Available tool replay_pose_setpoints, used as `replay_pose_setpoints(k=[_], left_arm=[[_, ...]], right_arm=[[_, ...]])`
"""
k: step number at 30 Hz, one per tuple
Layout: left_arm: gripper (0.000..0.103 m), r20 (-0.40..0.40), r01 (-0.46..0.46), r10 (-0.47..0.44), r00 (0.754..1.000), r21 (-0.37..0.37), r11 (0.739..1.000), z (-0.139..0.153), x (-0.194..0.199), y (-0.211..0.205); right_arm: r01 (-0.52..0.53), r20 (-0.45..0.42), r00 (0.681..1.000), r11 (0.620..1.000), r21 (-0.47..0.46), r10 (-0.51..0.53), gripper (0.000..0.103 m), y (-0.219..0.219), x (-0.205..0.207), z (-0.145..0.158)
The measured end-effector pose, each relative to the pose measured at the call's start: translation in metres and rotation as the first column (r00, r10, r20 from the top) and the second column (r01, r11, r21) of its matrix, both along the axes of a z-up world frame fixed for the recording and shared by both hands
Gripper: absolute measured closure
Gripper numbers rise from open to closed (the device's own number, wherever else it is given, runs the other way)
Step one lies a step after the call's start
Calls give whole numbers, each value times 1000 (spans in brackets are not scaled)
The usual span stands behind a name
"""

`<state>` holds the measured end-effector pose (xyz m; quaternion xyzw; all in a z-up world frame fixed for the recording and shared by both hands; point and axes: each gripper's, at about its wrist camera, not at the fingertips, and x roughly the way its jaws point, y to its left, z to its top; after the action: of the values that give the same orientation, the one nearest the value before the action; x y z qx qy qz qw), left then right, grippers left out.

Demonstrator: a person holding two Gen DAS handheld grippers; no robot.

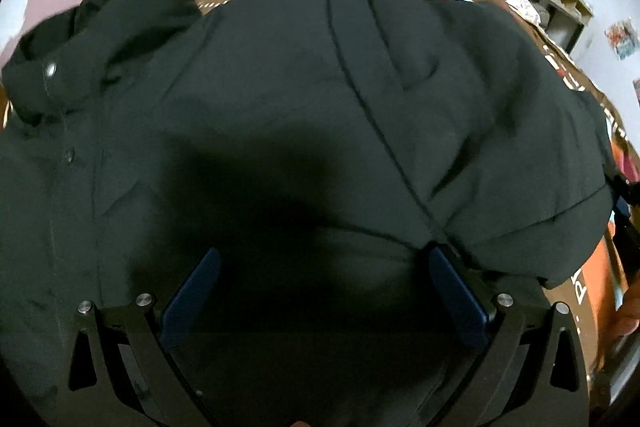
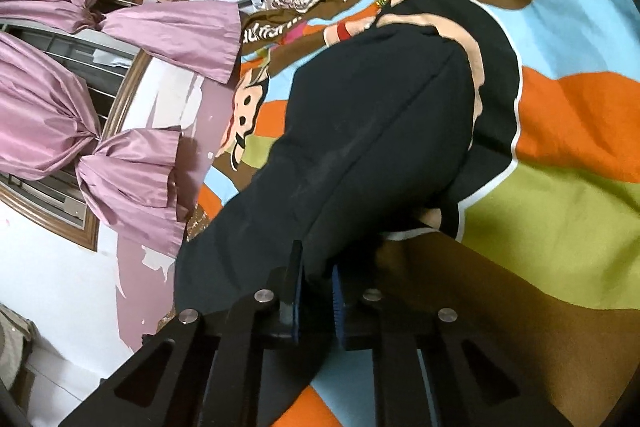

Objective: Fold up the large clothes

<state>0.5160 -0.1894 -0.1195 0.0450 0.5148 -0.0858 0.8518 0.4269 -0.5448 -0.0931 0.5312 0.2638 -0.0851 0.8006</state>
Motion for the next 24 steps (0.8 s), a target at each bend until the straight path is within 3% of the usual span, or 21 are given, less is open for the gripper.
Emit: replay_pose_setpoints(k=[5, 9, 12, 14, 15, 18, 19, 20, 23, 24], left_arm=[[1, -24, -49, 49, 999, -36, 998, 14, -9, 30], [1, -5, -55, 54, 999, -72, 996, 42, -35, 60], [1, 13, -57, 58, 998, -88, 994, 67, -53, 89], [1, 29, -52, 54, 998, -87, 995, 83, -61, 107], [1, 35, -52, 55, 998, -76, 996, 92, -67, 119], [1, 44, -63, 65, 997, -35, 997, 122, -84, 149], [1, 45, -72, 73, 996, -27, 997, 131, -88, 155], [1, 43, -81, 81, 996, -20, 997, 140, -92, 159], [1, 35, -129, 130, 991, -30, 991, 174, -113, 189], [1, 40, -159, 161, 986, -61, 985, 189, -123, 202]], right_arm=[[6, 19, 1000, 998, -67, -5, 94, 6, -3, 18], [1, 38, 999, 976, -219, 8, 95, 22, -2, 55], [-11, 74, 996, 935, -356, 40, 96, 50, -4, 96], [-26, 101, 991, 865, -501, 89, 96, 84, -1, 135], [-33, 110, 988, 843, -536, 108, 96, 95, 1, 145], [-86, 126, 964, 726, -682, 233, 96, 157, 9, 189], [-117, 115, 946, 654, -747, 302, 96, 190, 12, 206], [-135, 104, 935, 612, -779, 339, 96, 208, 11, 213], [-214, 10, 863, 383, -899, 505, 96, 290, 7, 225], [-250, -41, 823, 296, -922, 566, 96, 320, 3, 222]])
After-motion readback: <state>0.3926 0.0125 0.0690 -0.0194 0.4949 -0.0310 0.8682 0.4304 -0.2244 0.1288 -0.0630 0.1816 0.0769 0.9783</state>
